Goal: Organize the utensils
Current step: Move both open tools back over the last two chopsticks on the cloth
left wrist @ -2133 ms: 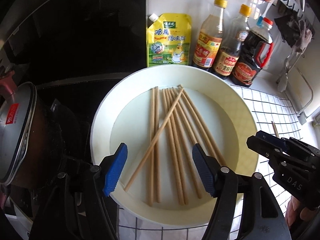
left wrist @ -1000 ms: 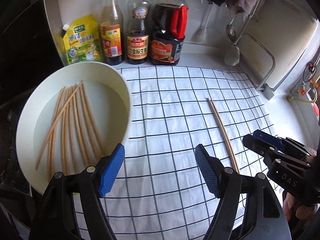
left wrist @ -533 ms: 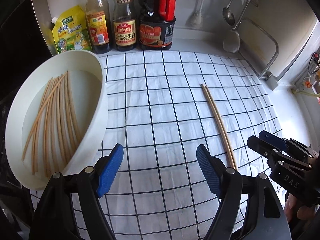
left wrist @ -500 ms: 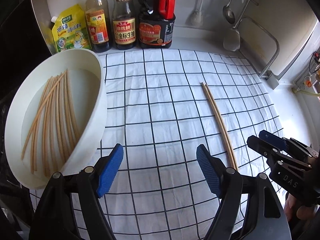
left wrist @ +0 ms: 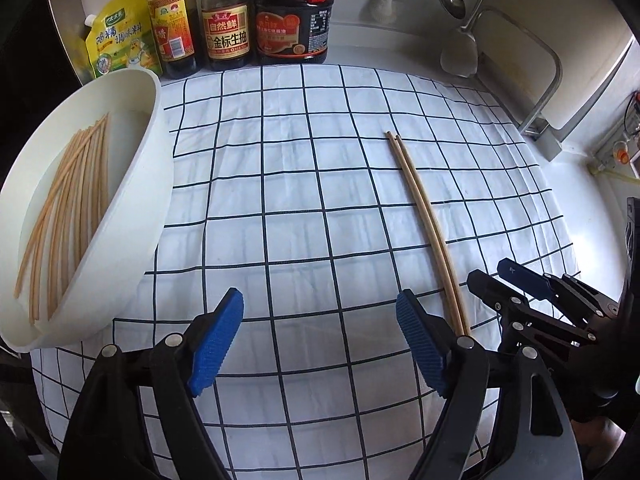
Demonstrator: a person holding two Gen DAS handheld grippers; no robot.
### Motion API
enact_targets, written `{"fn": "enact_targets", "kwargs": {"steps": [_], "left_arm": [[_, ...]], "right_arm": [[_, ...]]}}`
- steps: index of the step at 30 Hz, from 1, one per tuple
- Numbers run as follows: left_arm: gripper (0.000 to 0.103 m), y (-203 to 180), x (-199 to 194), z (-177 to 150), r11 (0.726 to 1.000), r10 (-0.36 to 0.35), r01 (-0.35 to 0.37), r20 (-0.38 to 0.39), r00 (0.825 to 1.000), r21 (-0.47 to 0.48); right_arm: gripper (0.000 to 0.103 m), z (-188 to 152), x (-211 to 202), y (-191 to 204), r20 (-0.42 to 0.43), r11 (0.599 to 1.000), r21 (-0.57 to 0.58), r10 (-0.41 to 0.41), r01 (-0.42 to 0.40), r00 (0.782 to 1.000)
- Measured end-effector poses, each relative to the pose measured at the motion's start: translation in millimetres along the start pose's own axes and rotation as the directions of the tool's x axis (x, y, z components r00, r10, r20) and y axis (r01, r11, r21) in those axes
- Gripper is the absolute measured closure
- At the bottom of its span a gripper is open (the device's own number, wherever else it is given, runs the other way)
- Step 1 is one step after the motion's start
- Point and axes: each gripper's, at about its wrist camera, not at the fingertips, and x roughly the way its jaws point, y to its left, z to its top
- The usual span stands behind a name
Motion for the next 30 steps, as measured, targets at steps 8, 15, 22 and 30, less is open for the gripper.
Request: {"fn": "enact_targets", "kwargs": {"steps": [8, 15, 22, 30], "left_arm": [[0.026, 2.1, 8.9, -7.2, 1.0, 0.009, -0.009, -0.022, 1.0, -0.016], [0.026, 2.2, 11.4, -8.6, 1.0, 0.018, -0.018, -0.026, 1.0, -0.023], [0.026, -3.9, 14.9, -6.9, 1.0, 0.012, -0.013, -0.027, 1.0, -0.026], [0.026, -25.9, 26.5, 3.8, 1.0, -0.001, 0.001, -0.011, 1.0, -0.006]], "right_arm": [[0.062, -6.5, 9.7, 8.4, 0.014, 0.997, -0.063, -0.036, 0.037, 0.999], [0.062, -10.6, 11.5, 16.6, 0.036, 0.991, -0.124, -0.053, 0.057, 0.998], [0.095, -10.3, 13.7, 22.2, 0.053, 0.981, -0.181, -0.058, 0.066, 0.997], [0.096, -7.8, 10.1, 0.7, 0.054, 0.988, -0.146, -0.047, 0.054, 0.997]]}}
